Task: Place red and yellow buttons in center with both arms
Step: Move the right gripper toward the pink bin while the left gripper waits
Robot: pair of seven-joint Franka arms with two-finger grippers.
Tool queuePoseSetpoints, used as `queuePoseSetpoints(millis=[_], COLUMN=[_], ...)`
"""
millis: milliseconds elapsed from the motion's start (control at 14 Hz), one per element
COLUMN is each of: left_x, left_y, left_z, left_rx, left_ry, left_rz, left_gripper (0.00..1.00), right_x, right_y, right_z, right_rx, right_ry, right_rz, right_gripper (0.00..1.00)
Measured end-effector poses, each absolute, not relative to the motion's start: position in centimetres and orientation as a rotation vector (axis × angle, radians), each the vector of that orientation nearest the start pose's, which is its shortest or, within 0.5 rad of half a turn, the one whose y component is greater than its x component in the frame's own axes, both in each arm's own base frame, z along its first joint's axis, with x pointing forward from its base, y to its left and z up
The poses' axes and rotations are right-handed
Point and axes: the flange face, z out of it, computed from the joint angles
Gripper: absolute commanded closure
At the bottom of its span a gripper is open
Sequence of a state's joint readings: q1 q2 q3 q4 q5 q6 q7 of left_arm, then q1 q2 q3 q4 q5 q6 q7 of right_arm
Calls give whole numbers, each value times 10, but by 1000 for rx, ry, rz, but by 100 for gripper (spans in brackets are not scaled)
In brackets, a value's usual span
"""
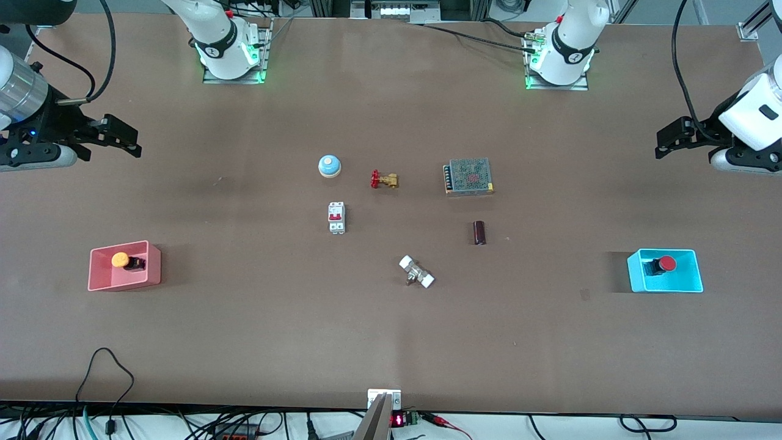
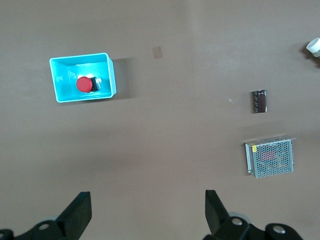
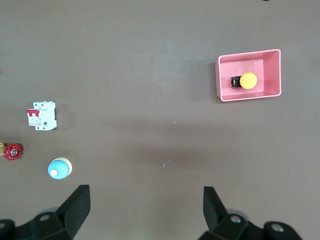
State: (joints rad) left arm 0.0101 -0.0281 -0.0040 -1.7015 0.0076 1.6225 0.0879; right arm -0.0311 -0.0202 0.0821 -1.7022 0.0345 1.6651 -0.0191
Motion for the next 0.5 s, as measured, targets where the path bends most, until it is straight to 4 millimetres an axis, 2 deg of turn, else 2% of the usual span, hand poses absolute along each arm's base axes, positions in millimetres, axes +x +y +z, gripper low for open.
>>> queuePoseSetpoints(millis=[500], left_x=[546], left_y=[6], left_z=[582], left_rx=[-3133], left_ry=[123], left_rz=[83], left_gripper=[0], right_x=[554], right_y=[26], right_z=[579], right_rx=[-3107], right_ry=[-86], right_rz=[27], right_gripper=[0])
